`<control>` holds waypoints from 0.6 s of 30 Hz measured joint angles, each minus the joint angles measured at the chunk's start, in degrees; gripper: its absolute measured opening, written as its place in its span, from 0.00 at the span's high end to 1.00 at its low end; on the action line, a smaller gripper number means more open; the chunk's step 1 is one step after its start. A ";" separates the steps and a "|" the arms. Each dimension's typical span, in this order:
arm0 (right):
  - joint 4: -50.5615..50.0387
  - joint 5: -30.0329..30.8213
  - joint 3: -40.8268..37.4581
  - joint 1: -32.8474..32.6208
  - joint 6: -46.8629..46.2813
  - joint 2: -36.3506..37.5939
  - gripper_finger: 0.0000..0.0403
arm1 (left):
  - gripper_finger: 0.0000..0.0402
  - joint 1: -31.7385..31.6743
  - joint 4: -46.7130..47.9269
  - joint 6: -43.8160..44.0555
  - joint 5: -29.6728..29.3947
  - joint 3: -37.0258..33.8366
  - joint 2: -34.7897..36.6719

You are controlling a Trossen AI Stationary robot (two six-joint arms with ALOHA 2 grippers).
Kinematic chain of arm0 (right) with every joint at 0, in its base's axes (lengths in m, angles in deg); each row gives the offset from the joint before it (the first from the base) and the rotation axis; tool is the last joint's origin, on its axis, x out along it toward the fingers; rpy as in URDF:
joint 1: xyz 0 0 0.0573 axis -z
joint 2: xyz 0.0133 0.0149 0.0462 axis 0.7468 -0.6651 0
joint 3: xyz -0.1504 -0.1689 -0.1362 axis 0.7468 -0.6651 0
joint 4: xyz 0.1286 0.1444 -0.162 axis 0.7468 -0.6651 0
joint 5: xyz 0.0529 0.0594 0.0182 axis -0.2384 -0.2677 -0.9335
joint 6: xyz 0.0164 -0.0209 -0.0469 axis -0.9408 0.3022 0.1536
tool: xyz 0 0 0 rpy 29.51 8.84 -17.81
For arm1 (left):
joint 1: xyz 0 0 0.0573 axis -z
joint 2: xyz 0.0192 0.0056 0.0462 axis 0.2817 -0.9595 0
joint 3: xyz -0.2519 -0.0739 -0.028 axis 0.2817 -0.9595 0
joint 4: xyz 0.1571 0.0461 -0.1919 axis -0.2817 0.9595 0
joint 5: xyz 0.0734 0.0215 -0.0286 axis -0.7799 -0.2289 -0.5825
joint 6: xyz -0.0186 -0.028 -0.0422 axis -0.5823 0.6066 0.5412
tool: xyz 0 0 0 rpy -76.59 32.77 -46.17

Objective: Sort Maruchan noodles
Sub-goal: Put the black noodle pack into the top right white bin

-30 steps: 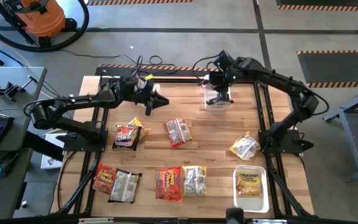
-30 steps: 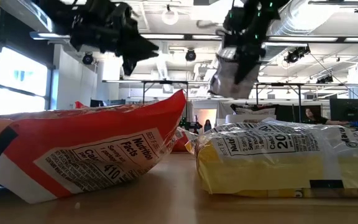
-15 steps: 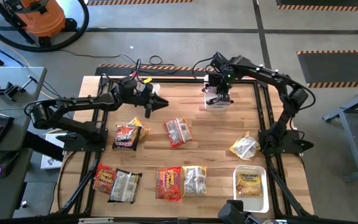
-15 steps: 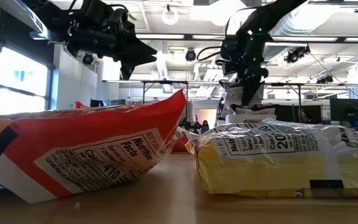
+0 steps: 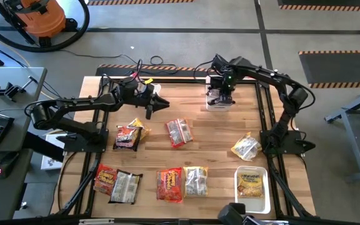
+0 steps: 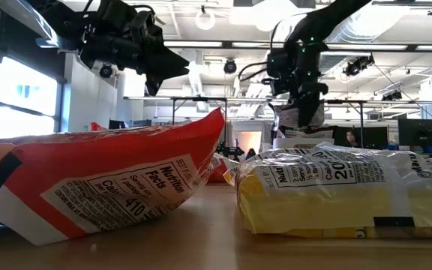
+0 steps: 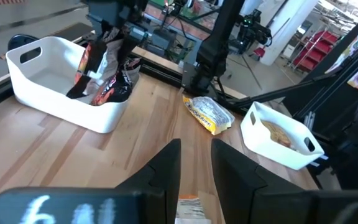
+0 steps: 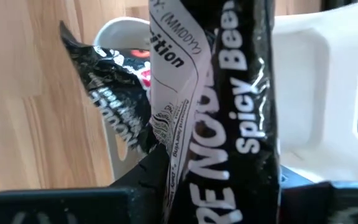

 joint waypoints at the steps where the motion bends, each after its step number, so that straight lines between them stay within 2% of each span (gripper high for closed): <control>1: 0.01 0.03 -0.01 -0.01 -0.07 -0.55 0.73 | 0.81 0.00 0.00 -0.12 0.01 0.00 0.00; 10: 0.92 0.24 -0.06 -0.63 -0.12 -1.98 0.73 | 0.81 0.00 0.01 -0.44 0.00 0.00 0.00; 18: 0.66 1.05 -0.06 -2.15 -0.19 -1.98 0.63 | 0.81 0.00 0.01 -0.46 0.02 0.00 0.00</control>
